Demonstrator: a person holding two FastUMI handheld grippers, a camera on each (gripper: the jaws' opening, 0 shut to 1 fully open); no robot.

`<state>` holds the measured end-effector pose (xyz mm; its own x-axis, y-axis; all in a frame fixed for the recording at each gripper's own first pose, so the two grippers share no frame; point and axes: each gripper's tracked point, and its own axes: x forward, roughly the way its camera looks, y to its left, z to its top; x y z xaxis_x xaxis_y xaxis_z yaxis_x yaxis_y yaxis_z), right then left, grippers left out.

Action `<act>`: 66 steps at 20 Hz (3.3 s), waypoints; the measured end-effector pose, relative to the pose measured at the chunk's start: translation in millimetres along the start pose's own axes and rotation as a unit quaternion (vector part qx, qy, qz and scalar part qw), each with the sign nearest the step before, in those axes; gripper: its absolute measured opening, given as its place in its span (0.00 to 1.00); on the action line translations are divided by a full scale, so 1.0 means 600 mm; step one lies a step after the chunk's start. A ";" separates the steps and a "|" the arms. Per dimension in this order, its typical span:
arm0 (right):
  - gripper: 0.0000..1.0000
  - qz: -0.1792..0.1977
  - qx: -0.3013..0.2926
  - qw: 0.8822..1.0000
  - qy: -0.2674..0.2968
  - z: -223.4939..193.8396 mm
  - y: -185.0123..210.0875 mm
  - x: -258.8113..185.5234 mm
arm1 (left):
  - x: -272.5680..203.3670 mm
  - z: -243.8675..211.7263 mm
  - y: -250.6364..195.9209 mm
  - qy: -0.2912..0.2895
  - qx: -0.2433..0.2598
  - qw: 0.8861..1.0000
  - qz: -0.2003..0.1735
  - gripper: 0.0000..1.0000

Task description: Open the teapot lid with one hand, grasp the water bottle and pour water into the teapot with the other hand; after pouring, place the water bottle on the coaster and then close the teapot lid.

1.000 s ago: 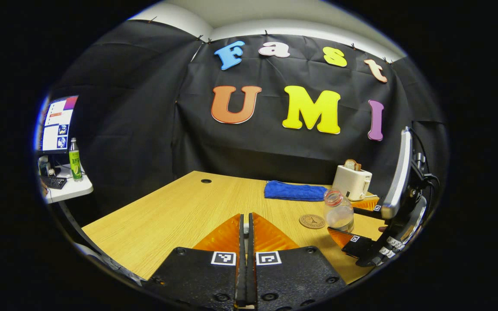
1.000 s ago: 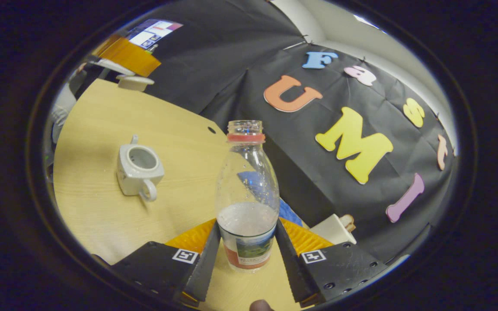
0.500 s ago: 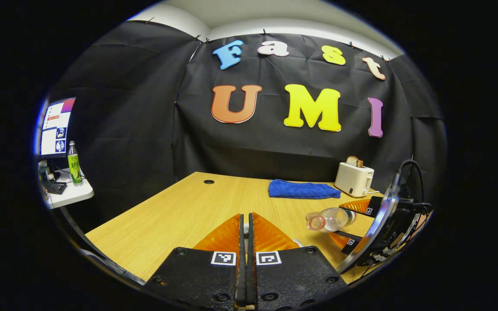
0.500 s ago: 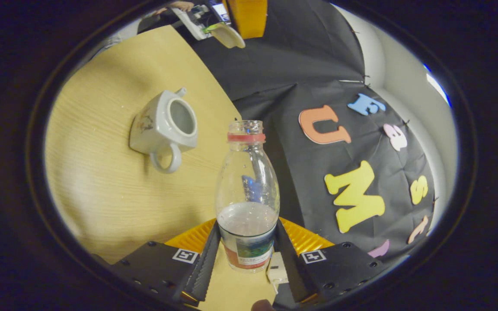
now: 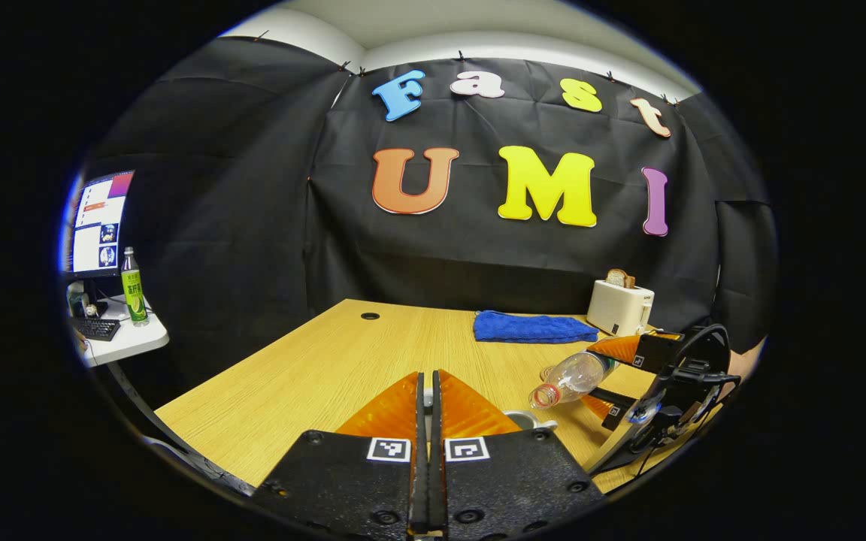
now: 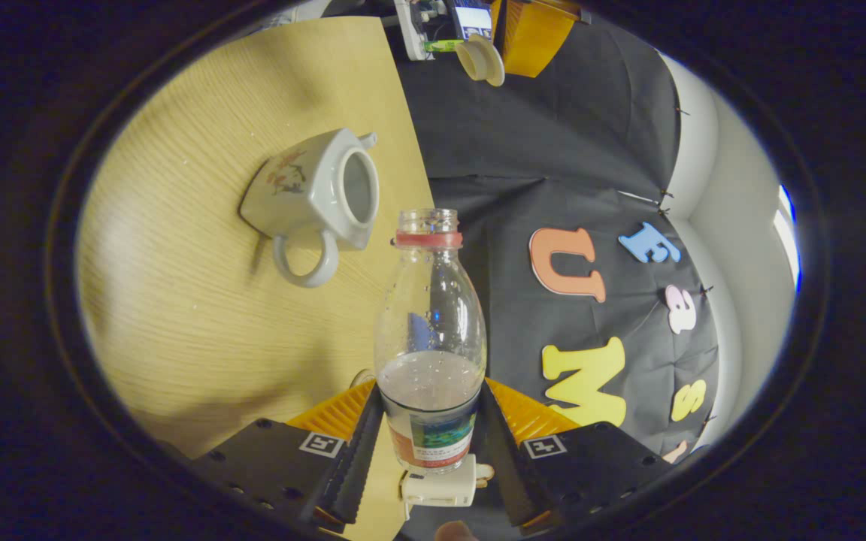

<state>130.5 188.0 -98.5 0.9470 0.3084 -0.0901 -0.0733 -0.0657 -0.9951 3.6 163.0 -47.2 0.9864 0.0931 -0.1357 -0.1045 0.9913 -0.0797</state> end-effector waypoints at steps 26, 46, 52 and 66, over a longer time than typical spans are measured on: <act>0.72 -0.078 -0.187 0.978 -0.040 0.050 -0.070 0.010 | -0.014 0.014 0.015 -0.011 0.012 1.000 0.005 0.03; 0.71 -0.091 -0.230 0.968 -0.039 0.055 -0.084 0.005 | -0.018 0.023 0.013 -0.016 0.014 1.000 0.002 0.03; 0.71 -0.097 -0.238 0.965 -0.044 0.061 -0.084 0.003 | -0.020 0.023 0.012 -0.017 0.015 1.000 0.002 0.03; 0.71 0.038 0.089 0.995 -0.021 0.038 -0.007 -0.001 | -0.024 0.034 0.025 -0.031 0.018 0.999 0.018 0.03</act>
<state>123.4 209.6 -95.1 0.9228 0.3487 -0.1638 -0.2023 0.0768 -0.9763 -9.4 178.2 -26.0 0.9883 0.1322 -0.0762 -0.1355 0.9900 -0.0400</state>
